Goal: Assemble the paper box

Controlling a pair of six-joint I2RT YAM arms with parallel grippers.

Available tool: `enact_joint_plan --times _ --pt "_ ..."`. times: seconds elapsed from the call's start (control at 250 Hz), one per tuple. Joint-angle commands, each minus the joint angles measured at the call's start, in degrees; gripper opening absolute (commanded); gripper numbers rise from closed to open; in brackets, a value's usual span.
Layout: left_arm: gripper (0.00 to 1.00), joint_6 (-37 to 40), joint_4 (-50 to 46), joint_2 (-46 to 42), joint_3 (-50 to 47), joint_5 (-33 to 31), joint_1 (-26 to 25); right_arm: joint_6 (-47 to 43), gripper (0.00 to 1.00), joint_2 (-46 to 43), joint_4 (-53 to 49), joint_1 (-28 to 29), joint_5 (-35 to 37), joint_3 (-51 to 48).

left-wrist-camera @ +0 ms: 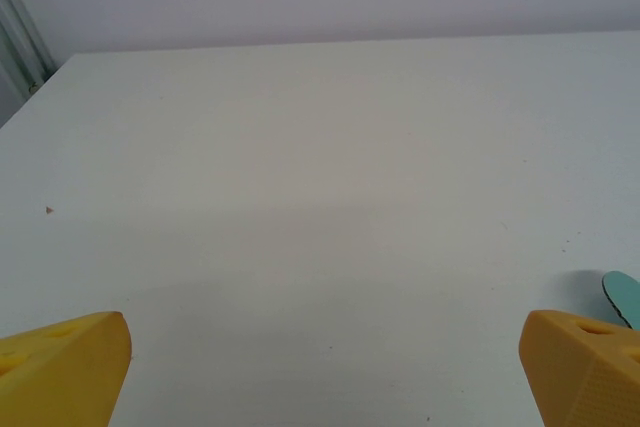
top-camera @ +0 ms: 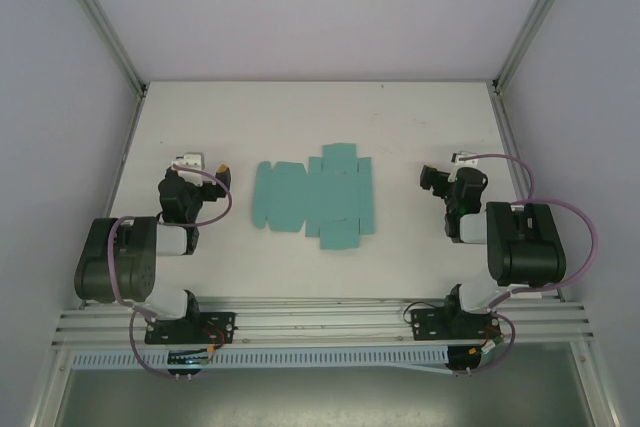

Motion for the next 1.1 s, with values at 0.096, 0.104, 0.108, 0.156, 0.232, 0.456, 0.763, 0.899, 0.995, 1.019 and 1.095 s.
enact_joint_plan --times 0.096,0.104,0.108,0.156,0.232,0.456,0.763,0.899,0.995,1.019,1.095 --pt "0.99 0.24 1.06 -0.06 0.97 0.56 0.36 0.60 0.99 -0.55 2.44 0.03 0.69 0.94" --pt "0.99 0.12 0.86 -0.18 1.09 0.32 0.31 0.56 0.99 -0.55 2.52 0.03 0.68 1.03" --pt "0.99 0.10 0.67 -0.26 1.17 0.23 0.32 0.60 0.99 -0.55 2.56 0.02 0.64 1.02" --pt "0.99 -0.38 -2.00 -1.65 2.06 -0.55 0.30 0.68 0.99 -1.39 0.84 0.03 1.09 1.63" --pt "0.99 -1.12 -10.65 -4.71 5.26 -3.09 0.28 0.42 0.99 -4.31 -2.45 0.15 1.24 2.19" --pt "0.99 -10.75 -35.71 -15.85 14.80 -6.64 0.21 4.11 0.99 -17.86 -19.49 1.67 4.90 5.60" --pt "0.99 -25.84 -58.75 -14.75 23.91 14.06 -0.64 17.23 0.97 -24.77 -48.93 15.49 8.98 17.14" --pt "0.97 -26.21 -61.13 -8.26 25.96 20.89 -3.81 22.15 0.93 -19.64 -51.95 22.10 5.56 20.53" --pt "0.94 -24.94 -61.57 -2.54 28.12 25.51 -5.64 25.60 0.87 -13.69 -52.07 24.81 0.18 23.85" --pt "0.93 -24.76 -62.80 -0.91 29.28 26.36 -6.15 26.46 0.86 -11.98 -52.44 25.13 -1.47 24.87" --pt "0.93 -24.09 -64.38 3.31 31.36 28.05 -7.54 27.76 0.77 -6.44 -53.84 25.75 -6.67 28.25"
